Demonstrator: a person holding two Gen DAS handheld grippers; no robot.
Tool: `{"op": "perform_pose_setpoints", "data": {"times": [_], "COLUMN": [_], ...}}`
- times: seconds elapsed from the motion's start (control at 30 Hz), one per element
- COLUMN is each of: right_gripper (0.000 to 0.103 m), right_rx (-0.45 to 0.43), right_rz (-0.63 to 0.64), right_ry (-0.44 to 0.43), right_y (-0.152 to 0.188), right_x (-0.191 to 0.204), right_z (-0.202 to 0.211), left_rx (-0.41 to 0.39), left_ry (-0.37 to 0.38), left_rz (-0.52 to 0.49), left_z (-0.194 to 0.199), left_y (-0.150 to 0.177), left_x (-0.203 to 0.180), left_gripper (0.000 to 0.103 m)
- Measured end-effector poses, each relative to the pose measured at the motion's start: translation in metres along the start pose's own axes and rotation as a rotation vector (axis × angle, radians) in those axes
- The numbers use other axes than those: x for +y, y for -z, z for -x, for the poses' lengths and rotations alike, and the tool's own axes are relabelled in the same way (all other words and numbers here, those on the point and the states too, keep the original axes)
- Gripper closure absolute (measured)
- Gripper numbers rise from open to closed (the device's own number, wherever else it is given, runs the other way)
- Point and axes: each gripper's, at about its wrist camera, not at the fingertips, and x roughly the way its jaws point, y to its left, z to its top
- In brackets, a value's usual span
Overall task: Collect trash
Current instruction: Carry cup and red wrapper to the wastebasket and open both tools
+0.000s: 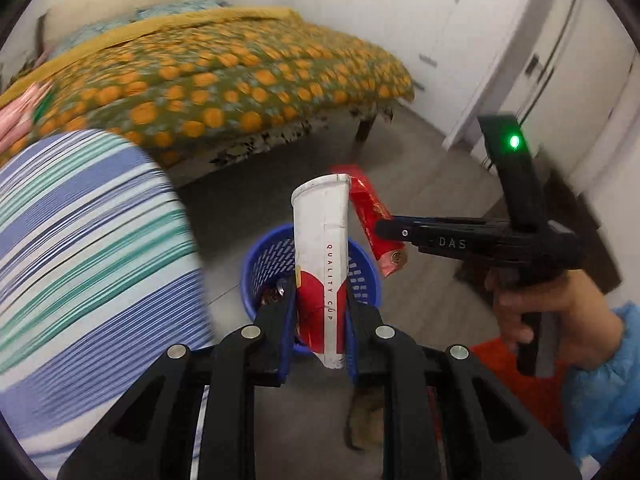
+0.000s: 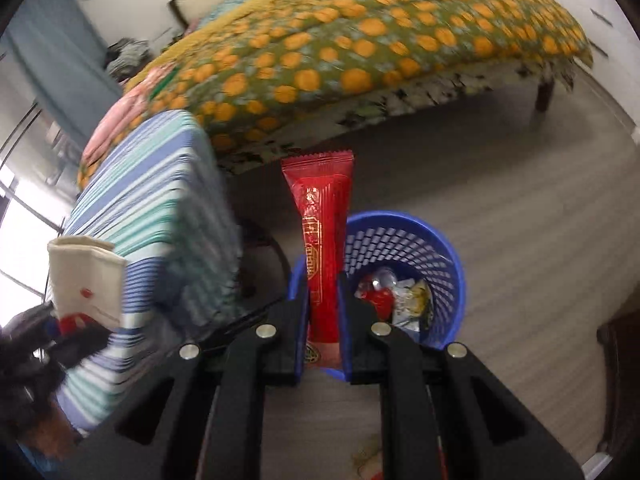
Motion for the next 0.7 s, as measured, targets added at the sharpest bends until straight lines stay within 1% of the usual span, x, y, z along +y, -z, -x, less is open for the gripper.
{"op": "perform_pose_setpoints", "data": {"times": [0.07, 0.1, 0.17, 0.2, 0.23, 0.27, 0.3, 0.33, 0.37, 0.4, 0.43, 0.47, 0.57, 0.63, 0.7], "right_gripper": [0.090, 0.090, 0.090, 0.090, 0.090, 0.090, 0.087, 0.086, 0.078, 0.053, 0.039, 0.036, 0.023, 0.017, 0.009], "right_rx": [0.013, 0.020, 0.031, 0.033, 0.034, 0.038, 0.048, 0.055, 0.051, 0.041, 0.029, 0.007, -0.014, -0.035, -0.075], "right_rz": [-0.026, -0.040, -0.062, -0.068, -0.077, -0.080, -0.090, -0.103, -0.122, -0.138, -0.148, -0.165, -0.204, -0.217, -0.213], "right_ry": [-0.001, -0.003, 0.001, 0.000, 0.000, -0.001, -0.005, -0.006, 0.004, 0.020, 0.031, 0.055, 0.080, 0.103, 0.107], "right_y": [-0.002, -0.003, -0.006, -0.008, -0.009, -0.009, -0.008, -0.009, -0.008, -0.007, -0.006, -0.005, -0.001, 0.002, 0.006], "right_x": [-0.017, -0.026, -0.042, -0.049, -0.056, -0.061, -0.068, -0.073, -0.078, -0.083, -0.087, -0.093, -0.101, -0.103, -0.099], "right_z": [-0.012, -0.020, -0.035, -0.040, -0.048, -0.052, -0.060, -0.067, -0.072, -0.074, -0.074, -0.069, -0.055, -0.040, -0.018], "left_rx": [0.048, 0.060, 0.088, 0.101, 0.112, 0.116, 0.113, 0.106, 0.101, 0.096, 0.088, 0.082, 0.029, -0.017, -0.056], "left_ry": [0.016, 0.016, 0.000, -0.004, -0.010, -0.019, -0.042, -0.058, -0.081, -0.099, -0.131, -0.150, -0.142, -0.171, -0.203], "left_rz": [-0.008, -0.009, -0.015, -0.016, -0.019, -0.024, -0.029, -0.031, -0.032, -0.031, -0.025, -0.015, 0.015, -0.009, -0.039], "left_z": [-0.040, -0.050, -0.080, -0.092, -0.104, -0.112, -0.124, -0.128, -0.134, -0.135, -0.133, -0.131, -0.110, -0.090, -0.070], "left_y": [-0.008, -0.009, -0.015, -0.017, -0.019, -0.021, -0.024, -0.024, -0.025, -0.026, -0.026, -0.025, -0.022, -0.017, -0.011], "left_x": [-0.012, -0.013, -0.015, -0.017, -0.019, -0.019, -0.018, -0.016, -0.014, -0.012, -0.008, -0.006, 0.000, -0.006, -0.016], "left_gripper": [0.083, 0.083, 0.083, 0.080, 0.076, 0.065, 0.055, 0.049, 0.034, 0.027, 0.025, 0.023, 0.014, 0.013, 0.008]}}
